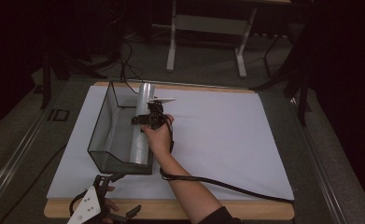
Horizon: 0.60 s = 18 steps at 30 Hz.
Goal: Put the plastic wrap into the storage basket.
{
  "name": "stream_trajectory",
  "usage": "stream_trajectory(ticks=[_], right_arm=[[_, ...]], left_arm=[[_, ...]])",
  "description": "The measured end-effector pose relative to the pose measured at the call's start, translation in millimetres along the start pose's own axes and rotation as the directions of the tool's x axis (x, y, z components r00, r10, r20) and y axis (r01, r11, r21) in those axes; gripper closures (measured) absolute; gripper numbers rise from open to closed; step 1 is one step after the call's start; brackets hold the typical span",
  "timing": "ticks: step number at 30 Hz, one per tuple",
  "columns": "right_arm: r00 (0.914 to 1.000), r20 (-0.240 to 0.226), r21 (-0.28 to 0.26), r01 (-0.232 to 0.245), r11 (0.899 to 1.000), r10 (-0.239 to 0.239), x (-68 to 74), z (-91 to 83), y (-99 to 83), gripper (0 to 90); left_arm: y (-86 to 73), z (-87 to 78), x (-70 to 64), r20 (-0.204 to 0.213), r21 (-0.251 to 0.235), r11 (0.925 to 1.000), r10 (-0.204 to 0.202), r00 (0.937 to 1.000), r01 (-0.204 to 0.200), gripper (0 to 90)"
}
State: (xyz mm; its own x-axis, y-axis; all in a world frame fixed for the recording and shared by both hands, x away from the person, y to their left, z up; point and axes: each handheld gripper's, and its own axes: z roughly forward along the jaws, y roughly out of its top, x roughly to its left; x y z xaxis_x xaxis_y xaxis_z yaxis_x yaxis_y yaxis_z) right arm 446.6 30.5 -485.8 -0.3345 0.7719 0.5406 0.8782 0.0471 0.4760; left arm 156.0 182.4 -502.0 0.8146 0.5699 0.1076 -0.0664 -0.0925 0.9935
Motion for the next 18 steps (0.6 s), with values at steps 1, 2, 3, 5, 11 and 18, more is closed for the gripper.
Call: stream_trajectory(ticks=[1, 2, 3, 5, 11, 18], right_arm=[[1.0, 0.004, 0.002, 0.004, 1.0, -0.004, 0.5, 0.1, 0.2, 28.5], [0.9999, 0.01, 0.012, 0.013, 1.0, -0.013, 1.6, -0.2, 0.9, 28.3], [0.9998, 0.012, 0.014, 0.018, 1.0, -0.018, 2.0, 0.0, 1.1, 28.1], [0.9991, 0.029, 0.041, 0.029, 0.999, -0.03, 4.4, -0.6, 2.9, 27.5], [0.9943, 0.072, 0.087, 0.072, 0.994, -0.078, 8.0, -2.5, 5.7, 26.0], [0.9831, 0.115, 0.136, 0.127, 0.983, -0.143, 14.1, -5.2, 7.9, 24.3]], left_arm=[[-0.2, 0.2, 0.1, 0.0, 0.0, 1.0, -0.004, 1.0, 0.004, 0.6], [-0.2, 0.3, 0.1, 0.001, 0.001, 1.0, -0.004, 1.0, 0.004, 0.6], [0.0, 0.2, -0.2, 0.002, 0.001, 1.0, -0.001, 1.0, 0.001, 0.6], [0.3, 0.2, -0.6, 0.001, 0.001, 1.0, 0.003, 1.0, -0.003, 0.6], [0.4, 0.5, -0.5, 0.004, 0.003, 1.0, 0.0, 1.0, 0.0, 0.6], [0.7, 0.3, -0.7, 0.004, 0.001, 1.0, 0.001, 1.0, -0.001, 0.6]])
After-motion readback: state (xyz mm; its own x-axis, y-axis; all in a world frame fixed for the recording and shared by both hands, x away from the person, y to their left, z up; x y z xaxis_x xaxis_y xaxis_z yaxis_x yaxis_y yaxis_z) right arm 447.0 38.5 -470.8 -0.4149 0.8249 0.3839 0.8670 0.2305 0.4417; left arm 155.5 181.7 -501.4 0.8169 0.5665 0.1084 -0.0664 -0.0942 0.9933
